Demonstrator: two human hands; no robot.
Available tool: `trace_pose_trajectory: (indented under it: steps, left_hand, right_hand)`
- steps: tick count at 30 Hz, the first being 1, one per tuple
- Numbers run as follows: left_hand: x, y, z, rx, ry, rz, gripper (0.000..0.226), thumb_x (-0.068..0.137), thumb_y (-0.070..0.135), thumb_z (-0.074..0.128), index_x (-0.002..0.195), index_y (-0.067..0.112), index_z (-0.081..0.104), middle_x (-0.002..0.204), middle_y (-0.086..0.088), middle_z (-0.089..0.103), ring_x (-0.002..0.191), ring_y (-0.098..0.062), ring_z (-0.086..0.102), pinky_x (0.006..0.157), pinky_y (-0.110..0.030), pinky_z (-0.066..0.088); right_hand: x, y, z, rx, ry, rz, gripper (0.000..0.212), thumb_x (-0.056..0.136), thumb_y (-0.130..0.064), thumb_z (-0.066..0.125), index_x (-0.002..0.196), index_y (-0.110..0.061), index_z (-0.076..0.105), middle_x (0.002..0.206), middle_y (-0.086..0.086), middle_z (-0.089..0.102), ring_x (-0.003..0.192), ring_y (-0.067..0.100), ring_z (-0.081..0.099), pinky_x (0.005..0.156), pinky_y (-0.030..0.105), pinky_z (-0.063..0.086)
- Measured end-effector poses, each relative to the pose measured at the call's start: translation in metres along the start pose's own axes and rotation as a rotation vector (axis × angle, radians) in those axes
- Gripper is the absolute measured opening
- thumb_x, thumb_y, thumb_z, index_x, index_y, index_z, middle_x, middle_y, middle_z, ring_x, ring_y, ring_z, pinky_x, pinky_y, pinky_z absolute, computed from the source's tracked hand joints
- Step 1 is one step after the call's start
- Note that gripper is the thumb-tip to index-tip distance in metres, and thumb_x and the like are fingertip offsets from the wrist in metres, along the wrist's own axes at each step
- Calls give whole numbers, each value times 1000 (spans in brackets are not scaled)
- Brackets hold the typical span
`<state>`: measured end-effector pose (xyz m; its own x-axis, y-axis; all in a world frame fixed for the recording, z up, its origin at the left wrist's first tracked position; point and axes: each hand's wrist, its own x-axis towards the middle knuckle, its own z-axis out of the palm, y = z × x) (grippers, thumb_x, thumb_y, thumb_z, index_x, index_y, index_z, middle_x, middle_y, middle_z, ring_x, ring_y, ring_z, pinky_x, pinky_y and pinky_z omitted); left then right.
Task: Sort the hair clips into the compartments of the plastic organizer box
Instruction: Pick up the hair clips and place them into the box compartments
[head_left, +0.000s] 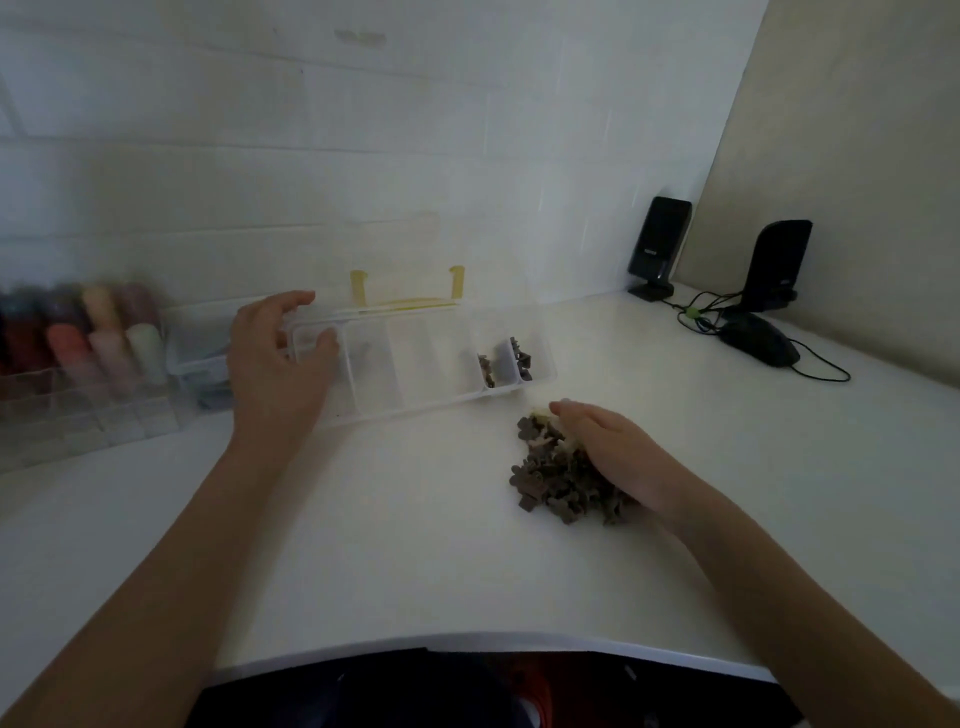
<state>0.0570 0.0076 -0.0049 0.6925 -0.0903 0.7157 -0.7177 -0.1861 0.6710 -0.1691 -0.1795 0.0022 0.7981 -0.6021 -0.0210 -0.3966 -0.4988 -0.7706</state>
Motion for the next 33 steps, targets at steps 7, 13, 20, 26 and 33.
trace_pose_trajectory:
  steps: [7,13,20,26,33]
  left_hand:
    - [-2,0,-1,-16,-5,18,36,78,6,65,113,13,61,109,-1,47,81,9,40,75,-1,33]
    - [-1,0,-1,-14,-6,-15,36,78,9,66,113,16,62,108,3,47,93,-5,45,83,-19,39]
    - [0,2,1,-9,-5,-32,36,78,6,65,112,17,61,109,4,46,88,4,42,76,-4,34]
    - [0,3,3,-18,-7,-25,35,73,13,61,108,18,62,107,2,48,82,9,44,75,2,31]
    - [-1,0,7,-34,-19,-32,34,73,21,58,107,24,61,110,3,52,84,4,50,81,-10,40]
  right_hand:
    - [4,-25,39,22,-7,-50,40,99,-40,37,131,-20,53,135,-3,53,126,14,44,98,23,28]
    - [8,-40,60,11,-77,-126,36,98,-38,42,122,-18,60,123,-2,60,108,11,51,89,22,32]
    - [27,-51,46,-285,-165,-227,28,90,-37,55,97,-13,67,90,-1,63,85,14,58,81,27,43]
    - [25,-55,54,-431,-93,-377,27,91,-37,52,101,-19,69,82,-5,61,83,13,58,83,33,48]
    - [26,-45,56,-133,-106,-375,26,77,-26,73,102,-24,68,90,-9,67,87,7,64,85,31,54]
